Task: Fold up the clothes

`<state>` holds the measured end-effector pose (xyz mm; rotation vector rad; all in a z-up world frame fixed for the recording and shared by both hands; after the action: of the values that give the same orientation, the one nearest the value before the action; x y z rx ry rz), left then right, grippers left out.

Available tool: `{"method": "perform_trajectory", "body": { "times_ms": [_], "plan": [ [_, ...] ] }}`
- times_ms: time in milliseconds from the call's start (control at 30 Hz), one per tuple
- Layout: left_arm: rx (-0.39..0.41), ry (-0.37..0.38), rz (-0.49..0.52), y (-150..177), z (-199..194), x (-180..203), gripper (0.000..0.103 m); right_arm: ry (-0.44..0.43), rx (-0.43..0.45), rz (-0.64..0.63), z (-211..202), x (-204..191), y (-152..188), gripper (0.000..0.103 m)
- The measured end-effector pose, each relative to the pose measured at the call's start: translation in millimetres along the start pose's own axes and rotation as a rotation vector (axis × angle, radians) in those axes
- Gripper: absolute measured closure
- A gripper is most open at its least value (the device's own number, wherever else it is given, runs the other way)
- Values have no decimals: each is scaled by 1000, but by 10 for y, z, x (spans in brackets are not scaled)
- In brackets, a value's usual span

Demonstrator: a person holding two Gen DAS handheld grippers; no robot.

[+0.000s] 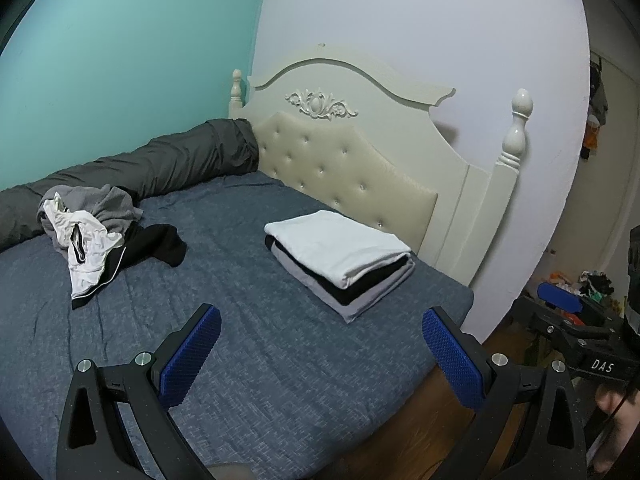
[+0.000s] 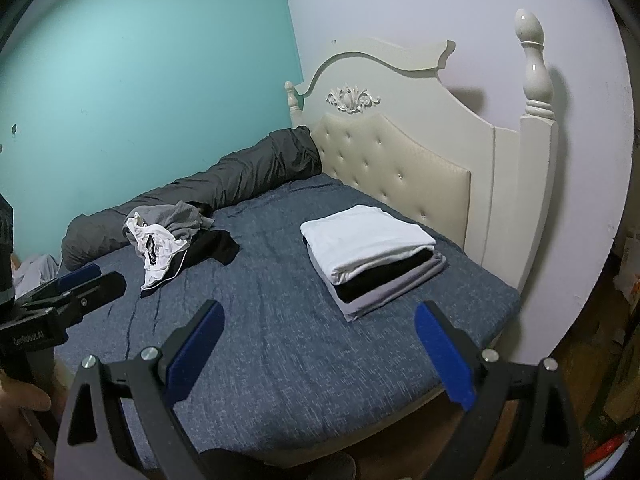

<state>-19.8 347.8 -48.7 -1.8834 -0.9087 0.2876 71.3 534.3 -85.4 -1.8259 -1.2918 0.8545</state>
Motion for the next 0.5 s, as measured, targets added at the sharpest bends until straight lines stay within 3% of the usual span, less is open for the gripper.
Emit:
{"method": "perform_trajectory", "body": {
  "times_ms": [500],
  "plan": [
    [-11,-19,0,51,34,-28,0,10,-14,4,44,17,49,6]
  ]
}}
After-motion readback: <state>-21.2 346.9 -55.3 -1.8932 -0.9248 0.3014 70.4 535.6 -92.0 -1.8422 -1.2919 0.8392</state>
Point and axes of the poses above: each gripper's, at about its wrist camera, not at the fingertips, and z roughly the way its jaws point, x to its right, y to its underside, the point moved 5 cm from there along z, roughly the way its jaws point, and after that the axes turned 7 degrees about y, right-handed, at the moved point
